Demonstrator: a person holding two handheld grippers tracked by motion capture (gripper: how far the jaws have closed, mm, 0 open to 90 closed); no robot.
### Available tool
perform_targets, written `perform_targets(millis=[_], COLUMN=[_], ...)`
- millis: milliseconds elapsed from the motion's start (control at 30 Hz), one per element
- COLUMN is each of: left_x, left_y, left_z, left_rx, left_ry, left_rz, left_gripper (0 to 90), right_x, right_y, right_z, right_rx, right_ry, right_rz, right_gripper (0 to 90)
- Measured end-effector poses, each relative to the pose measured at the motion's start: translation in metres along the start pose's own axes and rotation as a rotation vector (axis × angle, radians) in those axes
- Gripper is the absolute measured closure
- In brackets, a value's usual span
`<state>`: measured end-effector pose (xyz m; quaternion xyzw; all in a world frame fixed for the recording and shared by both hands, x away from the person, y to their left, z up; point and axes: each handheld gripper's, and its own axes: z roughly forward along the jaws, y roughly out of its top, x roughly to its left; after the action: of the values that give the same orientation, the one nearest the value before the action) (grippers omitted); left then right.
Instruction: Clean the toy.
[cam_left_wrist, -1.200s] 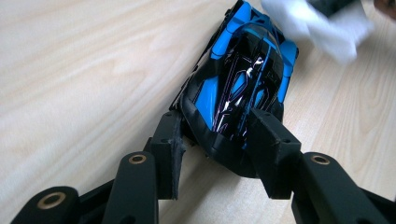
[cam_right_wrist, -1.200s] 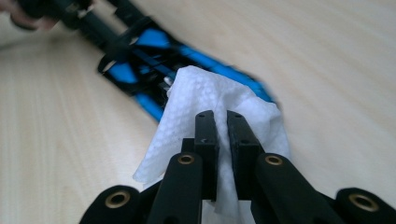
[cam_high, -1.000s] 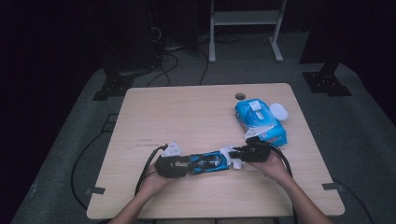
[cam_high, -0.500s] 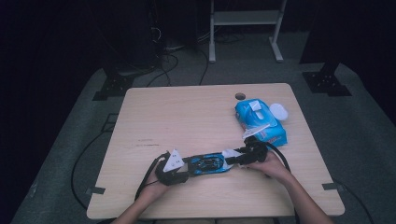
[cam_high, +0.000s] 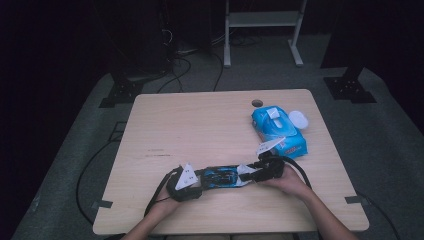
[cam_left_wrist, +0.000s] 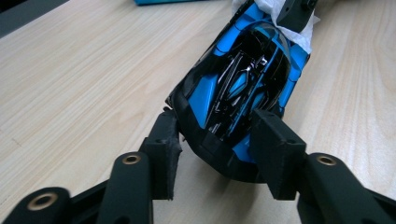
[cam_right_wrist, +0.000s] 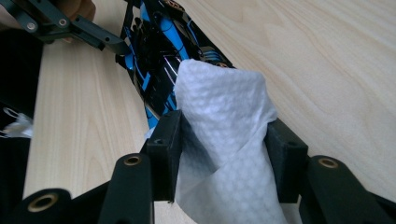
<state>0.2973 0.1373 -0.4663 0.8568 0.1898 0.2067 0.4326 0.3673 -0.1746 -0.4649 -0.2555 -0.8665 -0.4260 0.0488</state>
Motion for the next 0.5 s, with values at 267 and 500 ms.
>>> perform_targets(millis=[267, 500], left_x=[0.026, 0.041], left_y=[0.001, 0.008], left_z=[0.003, 0.025], left_rx=[0.015, 0.064], left_ry=[-0.178, -0.375], left_rz=[-0.165, -0.196], left_gripper=[29.0, 28.6], right_x=[0.024, 0.031], right_y=[-0.003, -0.004], right_z=[-0.002, -0.006], right_rx=[-0.012, 0.006], right_ry=[-0.098, -0.083], right_rz=[-0.185, -0.232], right_gripper=[55.1, 59.7])
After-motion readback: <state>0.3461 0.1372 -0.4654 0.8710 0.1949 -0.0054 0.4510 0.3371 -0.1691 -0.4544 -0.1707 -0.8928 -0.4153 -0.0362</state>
